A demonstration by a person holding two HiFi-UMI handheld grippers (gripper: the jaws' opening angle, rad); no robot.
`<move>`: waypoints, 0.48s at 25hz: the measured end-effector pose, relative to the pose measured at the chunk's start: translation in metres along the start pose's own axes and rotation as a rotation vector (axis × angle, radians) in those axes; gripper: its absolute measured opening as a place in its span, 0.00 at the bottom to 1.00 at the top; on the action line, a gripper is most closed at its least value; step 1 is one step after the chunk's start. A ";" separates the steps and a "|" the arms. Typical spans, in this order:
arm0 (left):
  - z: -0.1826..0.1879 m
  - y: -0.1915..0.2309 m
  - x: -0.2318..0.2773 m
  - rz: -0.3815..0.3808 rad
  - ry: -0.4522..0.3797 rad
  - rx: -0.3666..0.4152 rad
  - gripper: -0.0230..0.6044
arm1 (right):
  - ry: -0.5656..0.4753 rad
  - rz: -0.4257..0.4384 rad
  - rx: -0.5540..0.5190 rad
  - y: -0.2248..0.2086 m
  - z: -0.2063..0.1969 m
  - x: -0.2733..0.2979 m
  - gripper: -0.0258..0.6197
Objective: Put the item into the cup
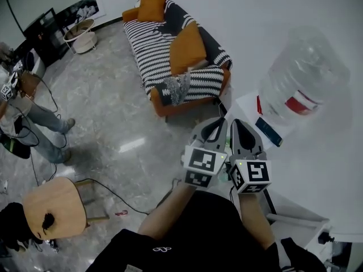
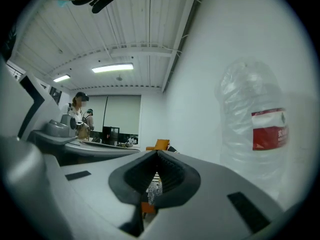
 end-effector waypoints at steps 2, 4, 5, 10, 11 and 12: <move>-0.001 -0.003 0.001 -0.007 -0.003 -0.009 0.06 | -0.008 -0.011 -0.006 -0.003 0.005 -0.004 0.05; -0.002 -0.005 0.003 -0.011 -0.008 -0.014 0.06 | -0.013 -0.019 -0.008 -0.008 0.007 -0.007 0.05; -0.002 -0.006 0.005 -0.014 -0.012 -0.013 0.06 | -0.014 -0.023 -0.010 -0.010 0.008 -0.007 0.05; -0.002 -0.010 0.010 -0.025 -0.016 -0.007 0.06 | -0.009 -0.023 0.006 -0.017 0.003 -0.008 0.05; -0.002 -0.009 0.008 -0.023 -0.016 -0.007 0.06 | -0.009 -0.018 0.010 -0.015 0.004 -0.008 0.05; -0.001 -0.009 0.006 -0.018 -0.017 -0.008 0.06 | -0.011 -0.012 0.014 -0.012 0.005 -0.008 0.05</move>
Point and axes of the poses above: the fingertips, and each gripper's own axes: x forward along the fingers, y to its left, z out of its top, the point moved 2 cm from there along -x, backward along the fingers, and after that the axes turned 12 degrees about -z, right-handed, at the moved point
